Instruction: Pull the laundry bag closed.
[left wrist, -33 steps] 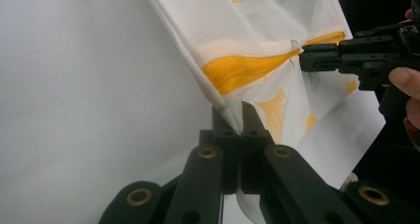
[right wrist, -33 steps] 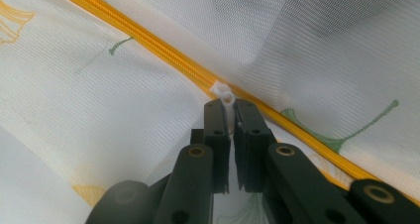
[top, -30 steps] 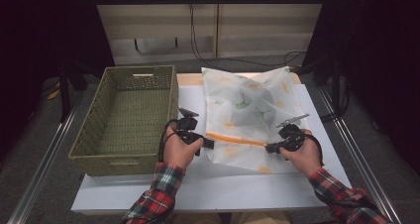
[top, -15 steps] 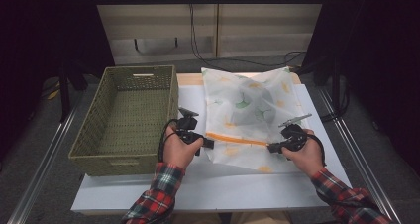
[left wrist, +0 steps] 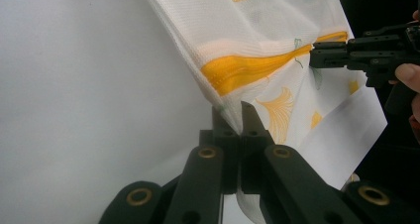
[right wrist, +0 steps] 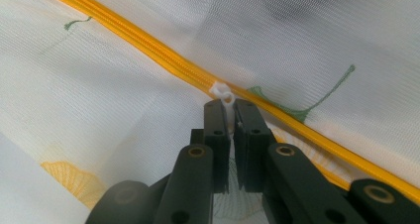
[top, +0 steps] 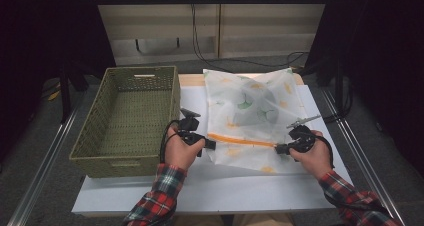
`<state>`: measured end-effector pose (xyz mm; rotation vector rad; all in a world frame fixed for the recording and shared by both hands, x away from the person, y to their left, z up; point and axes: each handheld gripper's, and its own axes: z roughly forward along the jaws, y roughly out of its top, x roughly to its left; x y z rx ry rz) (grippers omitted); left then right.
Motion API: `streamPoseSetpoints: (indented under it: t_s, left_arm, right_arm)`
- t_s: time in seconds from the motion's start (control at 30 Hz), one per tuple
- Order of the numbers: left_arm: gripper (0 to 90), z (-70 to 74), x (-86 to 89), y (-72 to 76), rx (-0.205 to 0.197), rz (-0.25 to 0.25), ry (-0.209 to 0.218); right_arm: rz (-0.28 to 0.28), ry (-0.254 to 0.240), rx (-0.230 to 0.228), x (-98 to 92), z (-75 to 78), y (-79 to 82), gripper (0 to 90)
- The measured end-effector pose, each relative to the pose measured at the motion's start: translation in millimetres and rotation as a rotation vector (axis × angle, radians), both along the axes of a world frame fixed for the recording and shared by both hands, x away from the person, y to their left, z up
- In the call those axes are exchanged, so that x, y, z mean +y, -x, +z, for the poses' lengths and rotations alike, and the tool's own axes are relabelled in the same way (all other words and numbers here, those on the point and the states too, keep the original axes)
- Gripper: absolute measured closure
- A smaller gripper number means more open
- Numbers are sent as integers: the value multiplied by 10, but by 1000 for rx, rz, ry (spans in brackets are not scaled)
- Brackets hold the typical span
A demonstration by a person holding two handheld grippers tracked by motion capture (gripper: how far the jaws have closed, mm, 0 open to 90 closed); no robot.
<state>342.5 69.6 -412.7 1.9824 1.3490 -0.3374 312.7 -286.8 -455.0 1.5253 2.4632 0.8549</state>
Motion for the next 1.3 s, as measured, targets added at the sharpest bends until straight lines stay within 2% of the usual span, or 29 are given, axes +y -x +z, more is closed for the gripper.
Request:
streamPoseSetpoints:
  t_s: [0.13,0.2,0.23,0.63,0.67,1.0,1.3]
  left_arm:
    - [894,-4,0,0,3,2,0]
    - [893,-4,6,-3,4,2,-1]
    - [894,-4,5,-3,4,2,0]
    - [894,0,0,-4,0,-2,-8]
    - [894,5,-7,-1,6,-1,1]
    - [894,16,-9,-6,-5,-11,-17]
    - [894,25,-12,-11,0,-9,-10]
  right_arm:
    - [-8,-6,11,-8,8,9,858]
    - [-2,3,-3,-20,-1,5,858]
    - [-15,7,12,-22,5,12,858]
    - [-25,3,10,-111,3,28,858]
    - [-24,7,10,-119,4,30,858]
    - [-34,11,8,-176,0,47,858]
    - [-54,17,9,-223,12,65,858]
